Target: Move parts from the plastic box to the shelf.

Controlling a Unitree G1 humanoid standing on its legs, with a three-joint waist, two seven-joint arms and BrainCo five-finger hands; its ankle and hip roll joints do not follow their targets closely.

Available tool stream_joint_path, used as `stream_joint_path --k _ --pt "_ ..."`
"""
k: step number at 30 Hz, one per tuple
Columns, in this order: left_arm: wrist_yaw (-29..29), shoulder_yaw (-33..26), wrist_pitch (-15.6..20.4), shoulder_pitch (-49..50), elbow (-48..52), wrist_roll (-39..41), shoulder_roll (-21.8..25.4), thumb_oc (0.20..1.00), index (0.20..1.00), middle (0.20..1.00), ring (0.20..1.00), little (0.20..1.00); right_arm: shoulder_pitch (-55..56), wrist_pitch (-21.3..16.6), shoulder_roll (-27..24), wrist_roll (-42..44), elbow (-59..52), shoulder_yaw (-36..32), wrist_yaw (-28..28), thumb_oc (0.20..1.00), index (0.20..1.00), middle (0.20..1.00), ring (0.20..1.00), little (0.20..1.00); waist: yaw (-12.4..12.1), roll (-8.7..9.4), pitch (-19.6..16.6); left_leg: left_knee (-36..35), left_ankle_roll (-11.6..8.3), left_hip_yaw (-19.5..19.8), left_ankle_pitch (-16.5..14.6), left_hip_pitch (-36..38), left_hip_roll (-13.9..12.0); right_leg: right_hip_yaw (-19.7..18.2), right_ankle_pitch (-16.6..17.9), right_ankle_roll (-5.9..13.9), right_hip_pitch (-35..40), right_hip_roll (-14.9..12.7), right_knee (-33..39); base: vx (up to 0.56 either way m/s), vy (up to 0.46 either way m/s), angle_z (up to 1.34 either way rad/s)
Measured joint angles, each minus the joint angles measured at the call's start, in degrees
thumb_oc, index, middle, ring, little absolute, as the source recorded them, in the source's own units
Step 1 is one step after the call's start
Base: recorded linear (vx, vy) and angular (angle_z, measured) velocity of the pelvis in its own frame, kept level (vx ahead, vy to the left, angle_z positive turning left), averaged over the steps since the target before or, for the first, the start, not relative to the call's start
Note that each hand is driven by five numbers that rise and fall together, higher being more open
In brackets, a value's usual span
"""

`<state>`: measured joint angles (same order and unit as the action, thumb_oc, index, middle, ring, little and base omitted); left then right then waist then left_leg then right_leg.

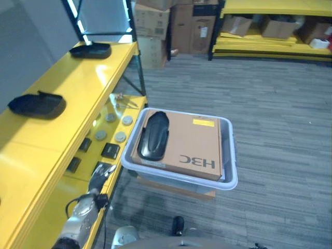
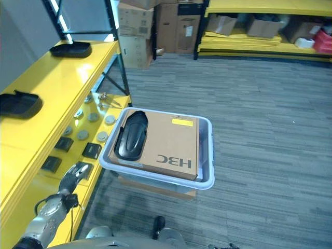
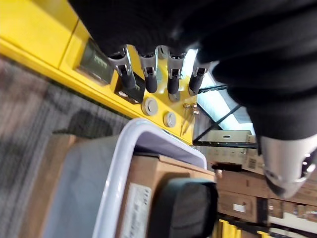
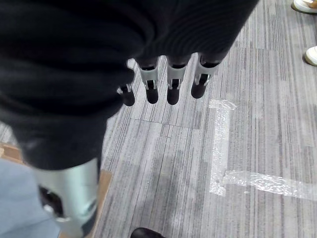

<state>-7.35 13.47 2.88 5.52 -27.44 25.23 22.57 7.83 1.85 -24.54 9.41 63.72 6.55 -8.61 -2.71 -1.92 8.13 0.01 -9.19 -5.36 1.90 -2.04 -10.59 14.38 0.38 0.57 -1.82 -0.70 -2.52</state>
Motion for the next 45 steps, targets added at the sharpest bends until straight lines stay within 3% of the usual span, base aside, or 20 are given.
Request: stream_joint_path --k 2,4,5,7,10,12,15,19,23,28,29,37,45 --pt "0.02 0.18 -1.05 0.04 -2.79 -3.27 0.03 1.0 1.0 1.0 1.0 1.0 -0.19 0.67 -0.45 0.52 -1.72 0.01 -0.06 1.0 1.0 1.0 1.0 1.0 -0.78 -0.67 0.27 0.48 1.06 0.55 2.99 -1.18 -0.21 -1.2 -0.51 -0.82 0.27 -0.08 -0.24 0.04 0.246 -0.64" --pt "-0.73 2.56 -2.54 0.01 -6.2 -9.34 0.54 1.0 1.0 1.0 1.0 1.0 -2.13 0.78 -0.83 4.11 -6.23 0.05 -1.4 1.0 1.0 1.0 1.0 1.0 -1.8 -0.93 0.42 2.34 2.15 -1.93 3.4 -0.4 0.49 -0.23 -0.23 -1.43 -0.48 -2.65 -1.72 0.07 0.275 -0.96" --pt "-0.74 4.39 -3.29 0.01 -7.52 -13.23 0.54 1.0 1.0 1.0 1.0 1.0 -2.64 0.3 -1.01 6.85 -8.65 -0.04 -2.77 1.0 1.0 1.0 1.0 1.0 -1.0 -1.9 0.75 3.77 2.8 -2.57 4.0 0.35 1.1 0.52 -0.4 -0.65 -0.67 -3.76 -3.06 0.06 0.24 -0.45" --pt "-2.68 6.91 -3.44 0.21 -10.04 -19.85 0.01 1.0 1.0 1.0 1.0 1.0 -2.21 0.64 -1.28 11.37 -15.1 -0.76 -5.61 1.0 1.0 1.0 1.0 1.0 0.68 -3.13 0.42 1.94 4.05 -4.28 0.64 1.73 1.75 0.2 -1.47 1.38 -2.27 -4.81 -5.75 0.06 0.209 -0.11" --pt "-7.32 6.96 -4.36 0.5 -20.33 -27.17 -0.88 1.0 1.0 1.0 1.0 1.0 -2.26 -0.2 -0.59 13.06 -28.36 -2.53 -9.88 1.0 1.0 1.0 1.0 1.0 2.08 -0.31 1.8 0.76 6.61 -7.77 -0.04 2.88 6.47 -1.97 -1.85 3.86 -4.39 -10.14 -8.43 0.04 0.105 -0.37" --pt "-9.92 6.96 -4.57 1.44 -30.27 -30.34 -1.97 1.0 1.0 1.0 1.0 1.0 -2.41 -1.23 -0.7 12.17 -35.78 -5.3 -12.8 1.0 1.0 1.0 1.0 1.0 2.9 1.41 1.82 1.02 7.6 -8.87 -0.69 3.04 8.01 -2.07 -0.36 5.37 -3.63 -11.78 -6.78 0.02 0.047 -0.22" --pt "-12.07 6.93 -4.16 4.16 -35.2 -32.27 -2.48 1.0 1.0 1.0 1.0 1.0 -4.0 -2.57 -2.25 8.51 -46.68 -10.79 -15.8 1.0 1.0 1.0 1.0 1.0 2.68 2.85 2.07 0.79 7.92 -9.01 -0.91 3.03 8.67 -1.71 2.18 6.49 -2.5 -11.97 -3.94 0.0 0.03 0.01" --pt "-11.83 6.43 -2.6 5.94 -36.06 -30.88 -3.79 1.0 1.0 1.0 1.0 1.0 -10.07 -0.86 -9.5 6.4 -58.73 -15.55 -16.17 1.0 1.0 1.0 1.0 1.0 0.53 2.46 2.21 0.73 7.81 -8.62 -0.96 3.01 8.32 -1.07 3.43 6.5 -0.91 -11.14 -1.1 0.01 0.025 0.01" --pt "-11.23 4.17 -1.19 6.61 -36.19 -29.73 -5.36 1.0 1.0 1.0 1.0 1.0 -15.87 4.08 -11.87 6.0 -58.16 -15.62 -14.04 1.0 1.0 1.0 1.0 1.0 -2.63 2.42 2.17 0.74 7.52 -7.15 -1.13 1.97 7.92 0.75 3.29 6.79 0.19 -10.79 0.3 0.01 0.028 0.15" --pt "-11.24 4.12 -0.31 7.57 -36.25 -29.21 -6.56 1.0 1.0 1.0 1.0 1.0 -18.93 9.73 -11.67 3.91 -53.11 -8.78 -10.9 1.0 1.0 1.0 1.0 1.0 -5.37 2.45 2.32 1.42 7.9 -4.95 -0.76 0.27 8.16 3.01 3.35 6.78 -0.09 -11.04 0.49 -0.04 0.037 0.31" --pt "-11.13 4.06 -0.3 7.64 -36.55 -28.62 -6.61 1.0 1.0 1.0 1.0 1.0 -21.31 11.41 -11.4 3.52 -50.36 -5.14 -10.29 1.0 1.0 1.0 1.0 1.0 -7.29 2.08 2.53 1.95 7.81 -3.63 -0.23 -0.82 8.39 4.48 3.68 6.37 0.07 -11.17 0.6 -0.08 0.058 0.41" --pt "-8.56 4.17 -0.42 7.61 -36.71 -29.36 -6.38 1.0 1.0 1.0 1.0 1.0 -34.84 13.72 -8.76 1.54 -37.1 2.84 -10.29 1.0 1.0 1.0 1.0 1.0 -14.2 0.55 3.78 1.39 8.1 0.81 0.89 -1.79 10.02 9.03 3.43 6.96 1.95 -12.57 0.73 -0.02 0.068 0.34" --pt "-7.11 4.5 -0.32 7.46 -36.03 -29.38 -6.01 1.0 1.0 1.0 1.0 1.0 -35.89 14.91 -8.62 1.44 -28.34 4.26 -10.26 1.0 1.0 1.0 1.0 1.0 -15.59 1.06 5.5 0.98 8.51 2.38 1.19 -2.13 11.43 10.58 2.97 7.62 2.23 -13.93 0.14 -0.03 0.029 0.12"
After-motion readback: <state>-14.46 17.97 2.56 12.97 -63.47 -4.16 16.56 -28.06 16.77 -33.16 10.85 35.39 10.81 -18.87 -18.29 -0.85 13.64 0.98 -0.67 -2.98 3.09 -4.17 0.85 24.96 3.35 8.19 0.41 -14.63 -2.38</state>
